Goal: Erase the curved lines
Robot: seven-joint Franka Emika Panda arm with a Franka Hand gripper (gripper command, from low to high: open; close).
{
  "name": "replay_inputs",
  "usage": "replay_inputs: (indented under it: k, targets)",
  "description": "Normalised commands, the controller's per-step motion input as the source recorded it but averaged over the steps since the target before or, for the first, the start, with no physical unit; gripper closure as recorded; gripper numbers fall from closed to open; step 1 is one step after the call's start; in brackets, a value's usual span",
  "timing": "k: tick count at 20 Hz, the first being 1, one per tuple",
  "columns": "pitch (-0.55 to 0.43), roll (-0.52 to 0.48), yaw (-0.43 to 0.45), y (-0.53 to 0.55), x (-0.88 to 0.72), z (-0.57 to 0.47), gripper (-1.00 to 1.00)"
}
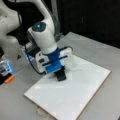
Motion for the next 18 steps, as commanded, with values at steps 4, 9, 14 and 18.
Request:
replay_inputs:
  k: [4, 9, 14, 18]
  targets:
    - [-0.271, 0.107, -0.127, 0.30, -0.18, -0.69, 1.00]
    - [-0.253, 0.086, -0.105, 0.25, -0.19, -0.70, 1.00]
    - [-0.235, 0.057, -0.096, 0.22, -0.10, -0.70, 1.00]
    - [-0.225, 0.035, -0.118, 0.29, 0.07, -0.72, 1.00]
